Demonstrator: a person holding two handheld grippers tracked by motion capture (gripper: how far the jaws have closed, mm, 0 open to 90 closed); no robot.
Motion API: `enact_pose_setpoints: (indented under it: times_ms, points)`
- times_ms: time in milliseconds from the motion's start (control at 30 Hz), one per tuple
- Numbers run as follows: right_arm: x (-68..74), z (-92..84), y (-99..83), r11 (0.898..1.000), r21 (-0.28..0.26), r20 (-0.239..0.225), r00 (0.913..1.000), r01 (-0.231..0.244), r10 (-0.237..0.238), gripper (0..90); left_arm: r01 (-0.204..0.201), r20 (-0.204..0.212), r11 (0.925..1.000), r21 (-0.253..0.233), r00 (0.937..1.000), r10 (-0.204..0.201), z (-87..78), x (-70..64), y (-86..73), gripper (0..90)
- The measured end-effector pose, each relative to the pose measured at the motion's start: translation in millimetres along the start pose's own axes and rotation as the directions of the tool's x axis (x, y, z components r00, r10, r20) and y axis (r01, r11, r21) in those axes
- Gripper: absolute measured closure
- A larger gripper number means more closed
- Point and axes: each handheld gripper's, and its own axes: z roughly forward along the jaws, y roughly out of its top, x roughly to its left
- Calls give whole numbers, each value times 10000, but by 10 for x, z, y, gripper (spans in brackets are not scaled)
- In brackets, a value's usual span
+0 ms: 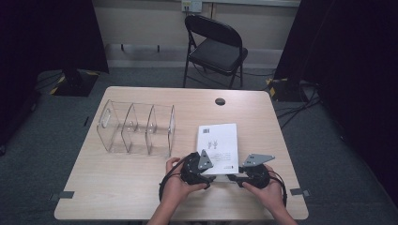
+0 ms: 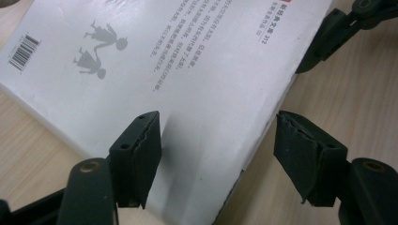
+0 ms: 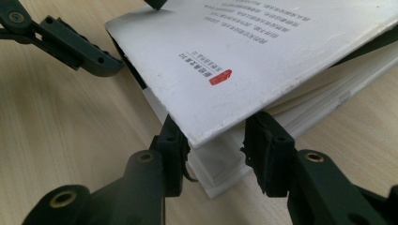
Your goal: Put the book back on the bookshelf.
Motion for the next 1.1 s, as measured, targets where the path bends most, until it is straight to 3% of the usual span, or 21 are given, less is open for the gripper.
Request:
enact_pose_setpoints:
  times_ms: [133,233,333,400,667,833,1033,1100]
  points:
    - [1,-2,-2,9998,62,8,9998,-177,177,603,-225,-108,9997,88,9997,226,53,-9,50,286]
    - [-3,1,0,10000,28,-9,10000,-41,41,603,-260,-298,9997,-1,9992,260,86,-21,51,265]
    - [-9,5,3,10000,-36,-52,10000,-32,32,603,-247,-364,9997,6,9990,247,141,-36,58,153]
    - [-8,0,4,10000,8,-51,10000,-67,67,603,-554,-606,9983,185,9966,564,172,-47,71,143]
    - [-7,-8,12,9999,72,-103,9998,-157,157,603,-892,-1320,9942,601,9865,965,250,-81,109,130]
    - [-16,-3,11,9997,62,-159,9996,-227,228,604,-813,-1598,9955,487,9832,881,262,-115,87,139]
    - [-24,0,4,9992,70,-202,9990,-387,388,603,-866,-1647,9947,555,9818,946,262,-115,100,159]
    - [-20,-1,6,9991,42,-189,9989,-431,432,603,-837,-1515,9956,429,9844,893,251,-100,96,170]
